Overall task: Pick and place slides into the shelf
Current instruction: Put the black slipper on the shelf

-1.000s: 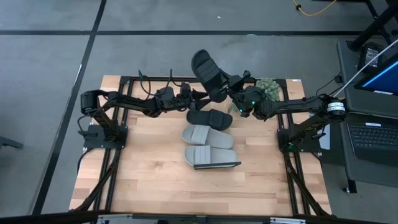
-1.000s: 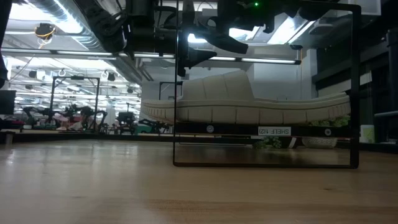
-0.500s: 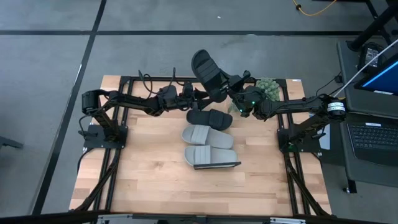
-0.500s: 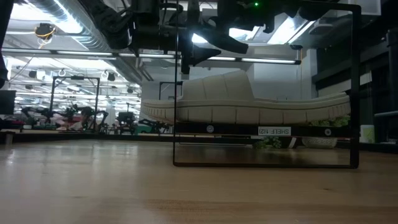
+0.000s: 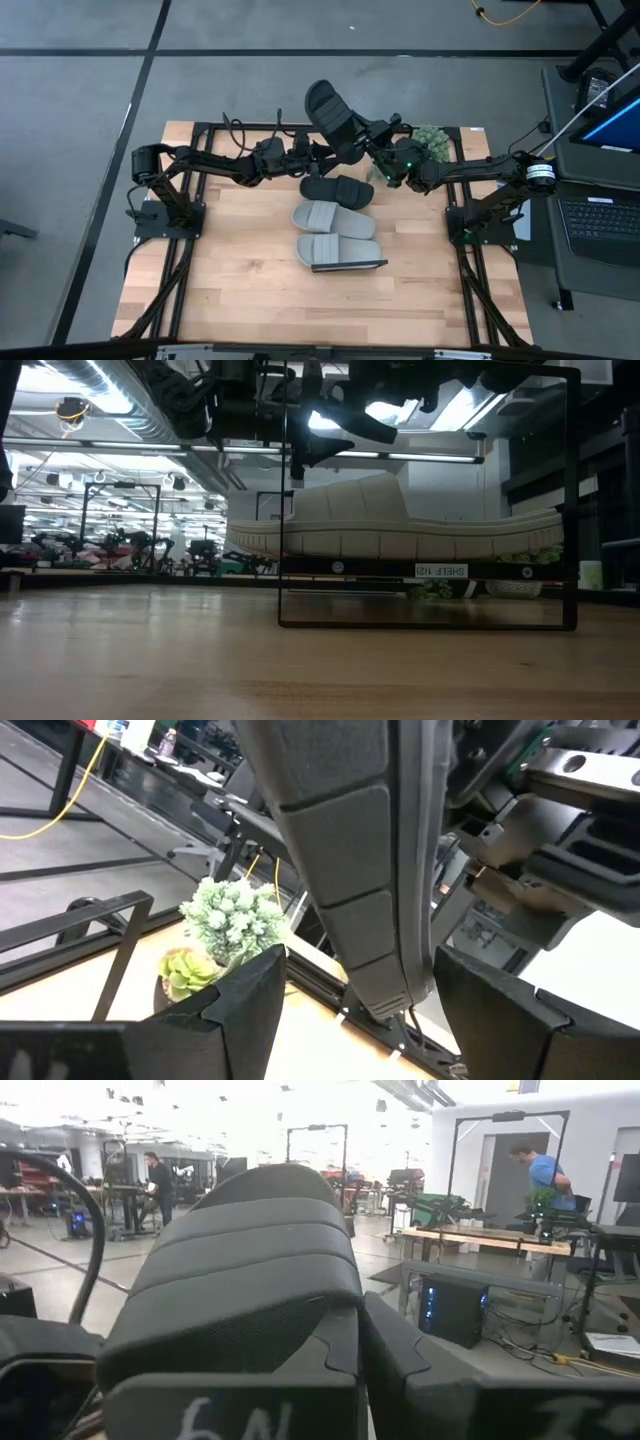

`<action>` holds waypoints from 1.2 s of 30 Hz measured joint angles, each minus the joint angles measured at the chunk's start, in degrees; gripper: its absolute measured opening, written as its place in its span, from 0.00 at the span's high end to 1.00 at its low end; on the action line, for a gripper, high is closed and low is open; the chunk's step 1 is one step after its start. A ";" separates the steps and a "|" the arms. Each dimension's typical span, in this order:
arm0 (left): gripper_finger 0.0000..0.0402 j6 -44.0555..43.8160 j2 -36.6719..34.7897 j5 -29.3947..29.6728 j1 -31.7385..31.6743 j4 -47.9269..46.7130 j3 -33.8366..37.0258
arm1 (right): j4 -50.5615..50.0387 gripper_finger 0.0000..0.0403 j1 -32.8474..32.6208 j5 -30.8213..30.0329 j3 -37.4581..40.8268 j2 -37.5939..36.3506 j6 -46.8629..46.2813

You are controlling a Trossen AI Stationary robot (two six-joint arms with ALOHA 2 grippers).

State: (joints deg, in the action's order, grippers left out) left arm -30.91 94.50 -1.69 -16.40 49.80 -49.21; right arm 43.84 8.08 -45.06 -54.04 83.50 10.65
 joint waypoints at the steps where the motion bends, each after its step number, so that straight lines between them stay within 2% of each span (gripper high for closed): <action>1: 0.39 0.00 0.00 0.00 0.02 0.08 0.00 | 0.41 0.99 0.00 0.16 0.00 0.00 -0.04; 6: 0.39 0.00 0.00 0.37 0.72 0.48 0.00 | 2.72 0.99 0.00 3.36 0.00 0.00 -0.17; 27: 0.41 1.31 0.02 1.27 1.24 3.85 -0.04 | 3.14 0.99 0.00 5.33 0.00 0.00 -1.50; 31: 0.51 1.87 0.02 1.27 1.32 3.39 -0.04 | 3.14 0.99 0.00 5.33 0.00 0.00 -1.46; 36: 0.78 4.32 0.03 1.91 1.80 2.04 -0.04 | 3.16 0.99 -0.06 5.57 0.00 0.00 -1.10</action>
State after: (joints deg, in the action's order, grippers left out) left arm -26.60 94.53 0.22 -14.61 51.84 -49.25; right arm 47.00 8.02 -39.48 -54.04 83.50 9.55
